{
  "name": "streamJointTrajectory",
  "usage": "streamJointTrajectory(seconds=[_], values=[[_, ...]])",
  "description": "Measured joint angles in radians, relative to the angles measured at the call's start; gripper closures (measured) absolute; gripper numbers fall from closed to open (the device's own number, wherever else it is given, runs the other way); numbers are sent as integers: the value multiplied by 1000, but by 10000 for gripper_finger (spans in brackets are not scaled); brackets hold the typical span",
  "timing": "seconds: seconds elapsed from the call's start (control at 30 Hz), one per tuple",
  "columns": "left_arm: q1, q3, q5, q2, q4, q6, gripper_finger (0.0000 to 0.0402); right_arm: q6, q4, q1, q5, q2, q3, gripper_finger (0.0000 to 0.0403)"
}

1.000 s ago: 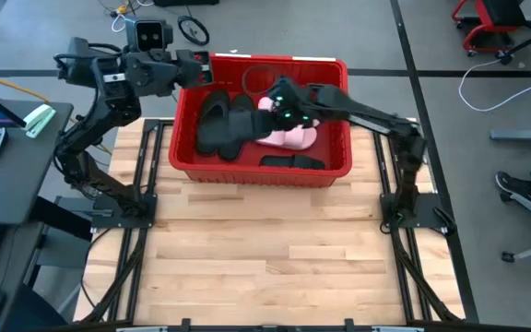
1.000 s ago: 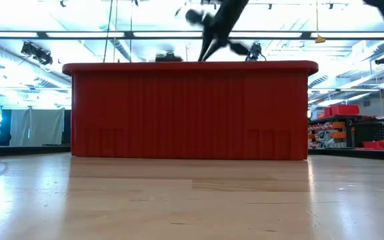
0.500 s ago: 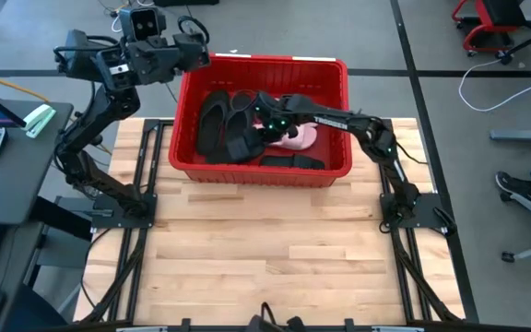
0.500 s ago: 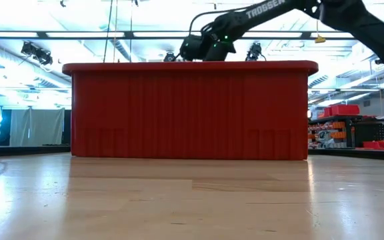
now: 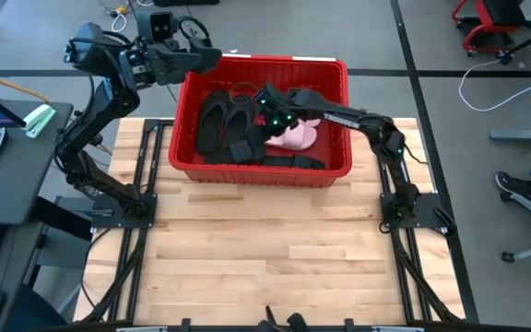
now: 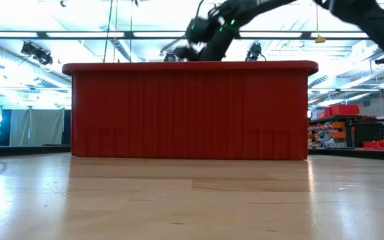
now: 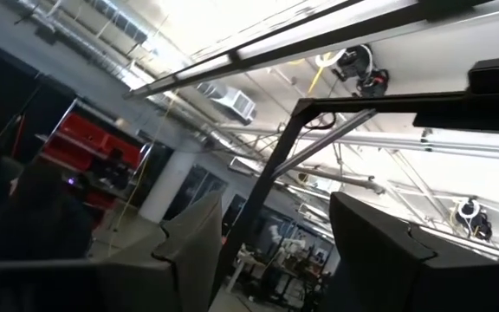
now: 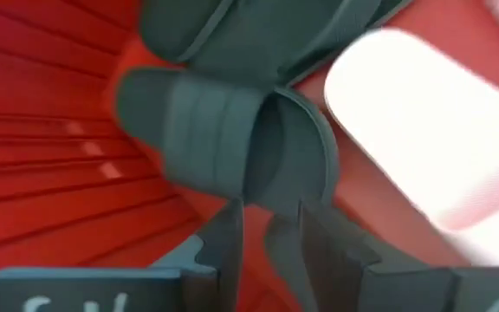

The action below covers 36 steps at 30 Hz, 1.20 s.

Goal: Pick and place slides into bin
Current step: Return to Home Position

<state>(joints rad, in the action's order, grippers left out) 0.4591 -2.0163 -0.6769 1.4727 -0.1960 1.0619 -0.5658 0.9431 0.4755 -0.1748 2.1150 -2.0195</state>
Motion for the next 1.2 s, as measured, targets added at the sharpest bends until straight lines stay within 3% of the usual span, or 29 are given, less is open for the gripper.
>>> streamJointTrajectory(seconds=[0.27,0.5,0.6,0.7,0.8,0.9,1.0,1.07,1.13,1.2], values=[[0,0,-21,-1,16,11,190,166,50,0,83,-244,-1,286],[6,0,-273,-28,21,58,214,320,221,-65,94,-556,-1,286],[12,-1,-398,-64,44,25,220,337,244,-120,145,-695,-1,286],[34,0,-401,-112,100,-43,220,379,283,-189,181,-827,-1,286],[57,0,-353,-185,242,-187,216,303,332,-264,232,-946,-1,286],[69,-2,-214,-284,556,-399,212,229,389,-331,359,-1045,9,286],[47,-2,73,-381,951,-616,209,151,440,-374,487,-1140,61,286],[17,-1,303,-430,1139,-673,210,107,451,-385,541,-1198,127,287],[-8,-1,452,-461,1238,-681,212,79,440,-387,571,-1252,211,287],[-22,-1,527,-486,1281,-711,215,63,421,-387,590,-1304,310,287]])
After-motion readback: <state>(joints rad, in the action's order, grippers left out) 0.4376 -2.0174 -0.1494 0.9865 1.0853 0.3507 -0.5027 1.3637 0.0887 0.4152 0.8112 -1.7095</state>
